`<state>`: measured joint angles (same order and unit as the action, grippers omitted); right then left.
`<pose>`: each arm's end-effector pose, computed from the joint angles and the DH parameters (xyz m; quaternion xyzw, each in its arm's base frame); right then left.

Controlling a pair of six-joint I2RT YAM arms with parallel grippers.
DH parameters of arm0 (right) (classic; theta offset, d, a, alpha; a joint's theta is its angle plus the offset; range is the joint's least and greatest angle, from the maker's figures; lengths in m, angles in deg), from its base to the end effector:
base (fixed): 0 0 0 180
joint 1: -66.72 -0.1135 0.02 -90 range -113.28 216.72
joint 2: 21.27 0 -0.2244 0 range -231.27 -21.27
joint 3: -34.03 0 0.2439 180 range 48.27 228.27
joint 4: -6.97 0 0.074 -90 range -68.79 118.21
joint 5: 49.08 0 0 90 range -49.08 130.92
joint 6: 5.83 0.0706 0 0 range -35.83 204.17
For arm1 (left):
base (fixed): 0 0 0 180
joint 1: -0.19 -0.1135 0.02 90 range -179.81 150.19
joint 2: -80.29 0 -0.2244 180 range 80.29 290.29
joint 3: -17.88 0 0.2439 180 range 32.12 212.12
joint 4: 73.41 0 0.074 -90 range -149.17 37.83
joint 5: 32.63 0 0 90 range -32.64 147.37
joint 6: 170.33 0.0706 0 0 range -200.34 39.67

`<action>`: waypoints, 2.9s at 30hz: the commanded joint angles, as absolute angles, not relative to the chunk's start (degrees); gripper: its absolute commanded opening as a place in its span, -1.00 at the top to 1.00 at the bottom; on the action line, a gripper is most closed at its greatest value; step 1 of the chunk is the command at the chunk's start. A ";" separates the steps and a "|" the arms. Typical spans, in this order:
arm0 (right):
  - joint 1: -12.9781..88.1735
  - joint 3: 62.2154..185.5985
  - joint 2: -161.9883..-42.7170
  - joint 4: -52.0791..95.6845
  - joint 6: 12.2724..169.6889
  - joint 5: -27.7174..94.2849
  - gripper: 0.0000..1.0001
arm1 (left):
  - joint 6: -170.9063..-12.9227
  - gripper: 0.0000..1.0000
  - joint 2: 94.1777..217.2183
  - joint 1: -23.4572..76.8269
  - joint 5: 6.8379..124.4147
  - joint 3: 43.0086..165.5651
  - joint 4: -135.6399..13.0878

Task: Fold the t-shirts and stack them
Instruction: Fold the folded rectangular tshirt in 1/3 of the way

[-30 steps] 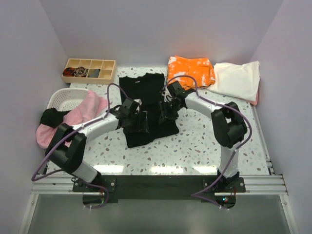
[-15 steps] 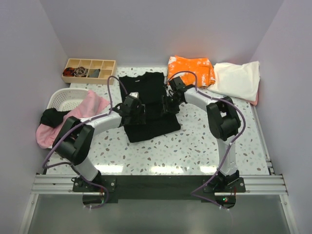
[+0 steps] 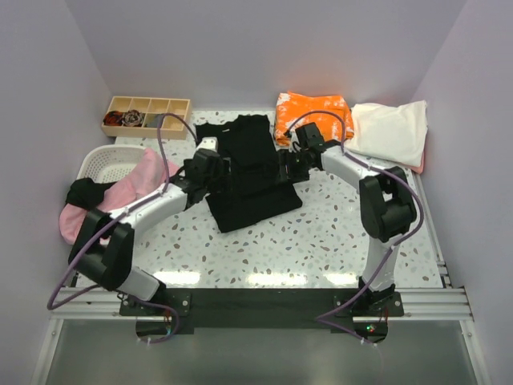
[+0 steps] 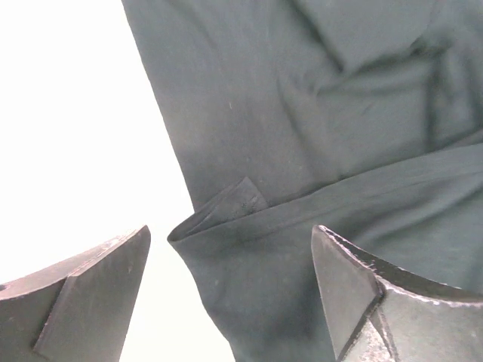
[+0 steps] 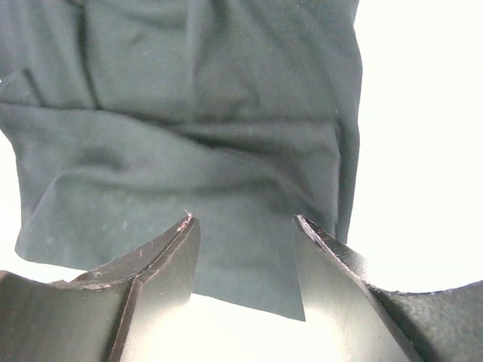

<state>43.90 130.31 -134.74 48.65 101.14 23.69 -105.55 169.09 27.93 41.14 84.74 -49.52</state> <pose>0.3749 0.1804 0.1262 -0.0887 0.9492 0.2260 0.2004 0.3104 -0.1409 0.1450 -0.0329 0.9183 -0.0489 0.3915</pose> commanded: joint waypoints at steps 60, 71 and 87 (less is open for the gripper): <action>46.95 130.80 -130.07 43.00 98.58 24.40 0.86 | -104.33 0.57 165.54 25.50 54.46 73.52 -75.96; 47.56 144.24 -143.96 45.90 100.07 25.98 0.56 | -107.14 0.44 178.10 21.46 58.33 76.59 -70.25; 48.88 138.19 -131.32 46.44 95.50 32.59 -0.08 | -107.94 -0.22 158.79 20.93 38.73 73.69 -61.11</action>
<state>48.55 138.82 -139.11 47.77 97.47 33.00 -107.67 166.03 21.51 46.95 73.13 -64.17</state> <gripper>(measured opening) 0.536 0.603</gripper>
